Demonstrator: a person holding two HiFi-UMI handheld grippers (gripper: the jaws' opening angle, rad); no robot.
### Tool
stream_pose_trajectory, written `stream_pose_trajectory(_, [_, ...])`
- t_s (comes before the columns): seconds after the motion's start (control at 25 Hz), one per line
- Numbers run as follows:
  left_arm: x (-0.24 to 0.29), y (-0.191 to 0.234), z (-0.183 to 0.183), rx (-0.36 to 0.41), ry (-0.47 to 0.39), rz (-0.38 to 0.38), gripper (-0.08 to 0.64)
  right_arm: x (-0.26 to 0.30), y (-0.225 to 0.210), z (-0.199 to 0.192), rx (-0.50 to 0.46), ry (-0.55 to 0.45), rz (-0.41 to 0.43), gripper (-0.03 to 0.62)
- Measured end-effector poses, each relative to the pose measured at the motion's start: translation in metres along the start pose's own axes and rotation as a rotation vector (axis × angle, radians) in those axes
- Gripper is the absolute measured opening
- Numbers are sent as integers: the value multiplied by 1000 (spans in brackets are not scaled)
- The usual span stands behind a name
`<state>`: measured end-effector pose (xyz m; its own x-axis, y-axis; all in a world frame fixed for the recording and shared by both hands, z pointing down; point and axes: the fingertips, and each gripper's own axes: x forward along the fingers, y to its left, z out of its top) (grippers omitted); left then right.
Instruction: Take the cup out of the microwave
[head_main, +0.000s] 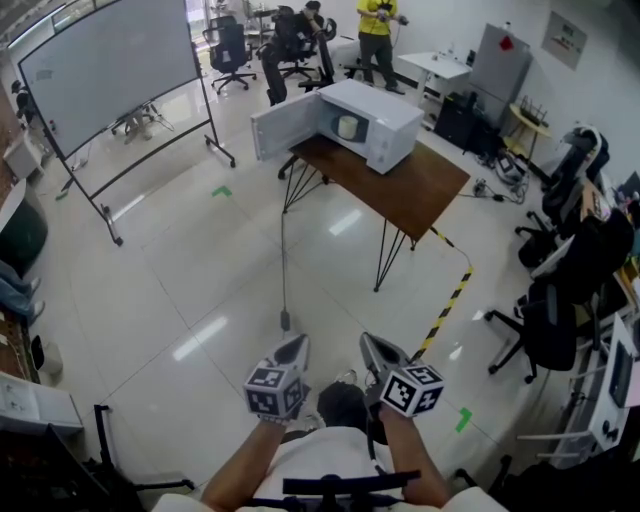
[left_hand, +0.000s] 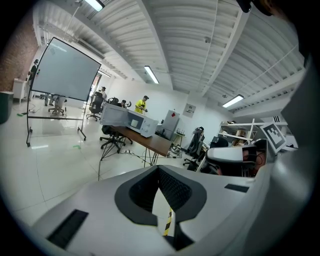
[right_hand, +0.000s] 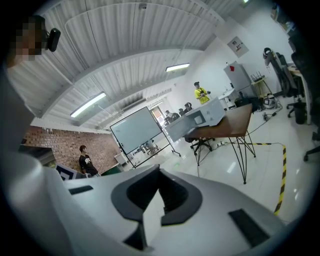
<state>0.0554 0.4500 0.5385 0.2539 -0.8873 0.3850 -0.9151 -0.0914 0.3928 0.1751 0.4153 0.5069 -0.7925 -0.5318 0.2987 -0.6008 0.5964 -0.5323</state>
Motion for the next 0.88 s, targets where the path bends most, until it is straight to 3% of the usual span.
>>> stream_pose_trajectory(0.28, [29, 14, 15, 6, -4, 3, 0, 32, -18, 11, 11, 5, 11, 12])
stream_pose_trajectory(0.88, [129, 56, 84, 4, -21, 21, 0, 124, -71, 81, 16, 12, 20, 12])
